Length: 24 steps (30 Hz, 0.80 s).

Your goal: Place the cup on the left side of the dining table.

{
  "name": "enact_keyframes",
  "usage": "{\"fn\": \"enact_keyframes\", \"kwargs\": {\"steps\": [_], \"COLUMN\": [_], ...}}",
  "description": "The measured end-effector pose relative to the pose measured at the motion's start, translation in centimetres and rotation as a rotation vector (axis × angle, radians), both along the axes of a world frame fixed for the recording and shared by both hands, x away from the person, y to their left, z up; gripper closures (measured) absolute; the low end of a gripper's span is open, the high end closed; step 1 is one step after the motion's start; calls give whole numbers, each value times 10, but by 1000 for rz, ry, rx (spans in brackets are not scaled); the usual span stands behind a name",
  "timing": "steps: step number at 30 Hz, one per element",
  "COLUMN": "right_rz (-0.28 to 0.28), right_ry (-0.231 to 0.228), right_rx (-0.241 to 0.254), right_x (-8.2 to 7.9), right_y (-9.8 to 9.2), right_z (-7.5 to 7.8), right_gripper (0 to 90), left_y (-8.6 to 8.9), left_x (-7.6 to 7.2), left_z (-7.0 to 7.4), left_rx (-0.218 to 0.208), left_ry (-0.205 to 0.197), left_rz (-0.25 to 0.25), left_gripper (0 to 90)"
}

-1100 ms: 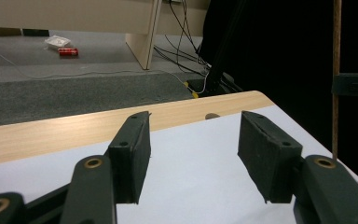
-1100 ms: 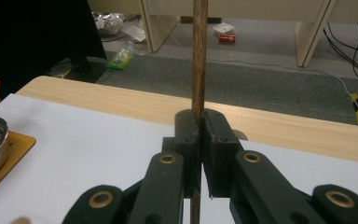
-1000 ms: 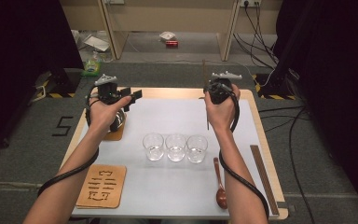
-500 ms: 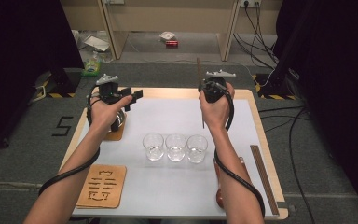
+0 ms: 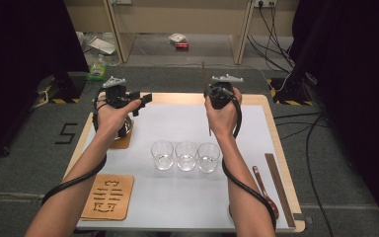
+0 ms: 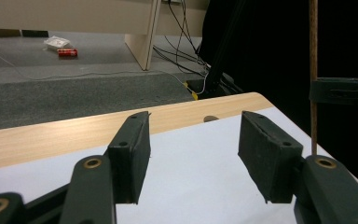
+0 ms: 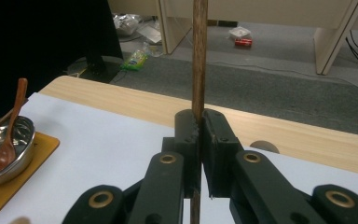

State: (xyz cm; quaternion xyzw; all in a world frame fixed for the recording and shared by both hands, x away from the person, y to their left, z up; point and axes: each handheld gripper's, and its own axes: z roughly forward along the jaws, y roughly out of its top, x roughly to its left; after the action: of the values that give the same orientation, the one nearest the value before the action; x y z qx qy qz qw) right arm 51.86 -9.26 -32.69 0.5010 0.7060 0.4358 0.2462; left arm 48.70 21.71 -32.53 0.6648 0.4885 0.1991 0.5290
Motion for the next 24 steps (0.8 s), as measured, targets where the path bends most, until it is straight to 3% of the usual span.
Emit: {"fn": "enact_keyframes", "kwargs": {"steps": [24], "right_rz": [62], "right_ry": [2], "right_rx": [2], "right_x": [-3], "right_y": [33], "right_z": [-9], "right_gripper": [855], "left_y": [-14], "left_x": [7], "left_z": [4], "left_rx": [-14], "left_ry": [-3], "left_rz": [-20], "left_gripper": [426]}}
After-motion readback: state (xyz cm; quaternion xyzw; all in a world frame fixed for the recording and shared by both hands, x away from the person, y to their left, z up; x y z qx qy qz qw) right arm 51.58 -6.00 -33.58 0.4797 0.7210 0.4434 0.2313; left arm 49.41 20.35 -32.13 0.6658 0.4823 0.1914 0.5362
